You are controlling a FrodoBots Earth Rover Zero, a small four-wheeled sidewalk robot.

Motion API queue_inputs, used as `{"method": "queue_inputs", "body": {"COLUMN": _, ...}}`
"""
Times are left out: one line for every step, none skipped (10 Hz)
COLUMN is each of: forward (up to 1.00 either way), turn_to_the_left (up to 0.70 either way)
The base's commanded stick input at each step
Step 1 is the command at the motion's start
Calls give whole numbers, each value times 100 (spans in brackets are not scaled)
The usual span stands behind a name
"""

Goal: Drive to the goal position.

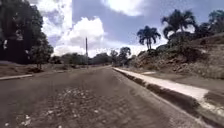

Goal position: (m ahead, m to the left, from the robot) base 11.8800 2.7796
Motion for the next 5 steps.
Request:
{"method": "queue_inputs", "body": {"forward": 70, "turn_to_the_left": 0}}
{"method": "queue_inputs", "body": {"forward": 70, "turn_to_the_left": 0}}
{"method": "queue_inputs", "body": {"forward": 70, "turn_to_the_left": 0}}
{"method": "queue_inputs", "body": {"forward": 70, "turn_to_the_left": 0}}
{"method": "queue_inputs", "body": {"forward": 70, "turn_to_the_left": 0}}
